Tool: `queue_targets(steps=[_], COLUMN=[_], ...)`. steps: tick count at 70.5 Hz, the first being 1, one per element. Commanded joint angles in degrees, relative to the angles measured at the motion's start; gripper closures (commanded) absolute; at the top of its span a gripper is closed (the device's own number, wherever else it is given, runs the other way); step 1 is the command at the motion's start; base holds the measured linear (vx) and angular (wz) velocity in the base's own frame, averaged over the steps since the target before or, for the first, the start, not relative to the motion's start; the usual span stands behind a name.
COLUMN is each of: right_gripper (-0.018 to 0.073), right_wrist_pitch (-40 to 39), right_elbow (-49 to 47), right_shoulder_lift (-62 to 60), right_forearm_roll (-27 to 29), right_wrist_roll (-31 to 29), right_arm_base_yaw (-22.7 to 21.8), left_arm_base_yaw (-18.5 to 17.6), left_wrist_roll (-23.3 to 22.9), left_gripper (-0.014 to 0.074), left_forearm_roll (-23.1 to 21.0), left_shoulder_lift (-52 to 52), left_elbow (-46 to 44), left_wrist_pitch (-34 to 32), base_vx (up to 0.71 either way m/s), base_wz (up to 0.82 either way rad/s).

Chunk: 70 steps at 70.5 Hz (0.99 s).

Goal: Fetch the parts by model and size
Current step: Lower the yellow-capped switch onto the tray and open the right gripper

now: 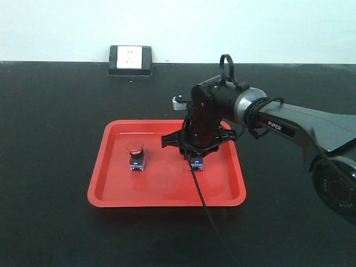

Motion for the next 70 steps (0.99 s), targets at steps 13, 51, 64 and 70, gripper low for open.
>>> queue_targets(steps=[13,51,64,70], right_gripper=[0.056,0.0085,-0.016,-0.0169], right_wrist_pitch=[-2.29,-2.0,-1.94,-1.89], right_elbow=[-1.92,-1.92,-1.92,-1.92], right_shoulder_lift=[-2.45,-2.45,-2.65,-2.85], right_forearm_roll=[-0.82,-0.77,-0.82,-0.82], right_wrist_roll=[-0.81,-2.04,-2.03,-2.03], right_arm_base_yaw=[-0.28,-0.28,-0.28,-0.28], left_arm_base_yaw=[-0.02,-0.02,-0.02,-0.02], left_wrist_roll=[0.09,0.95,0.95,0.95], left_gripper=[0.0603,0.0603,0.0603,0.0603], left_forearm_roll=[0.06,0.06,0.06,0.06], left_shoulder_lift=[0.82,0.82,0.82,0.82], left_elbow=[-1.25,-1.25,-1.25,-1.25], left_wrist_pitch=[-3.67,-3.62,-3.62,-3.62], base_vx=[0.0,0.0,0.0,0.0], base_wz=[0.0,0.0,0.0,0.0])
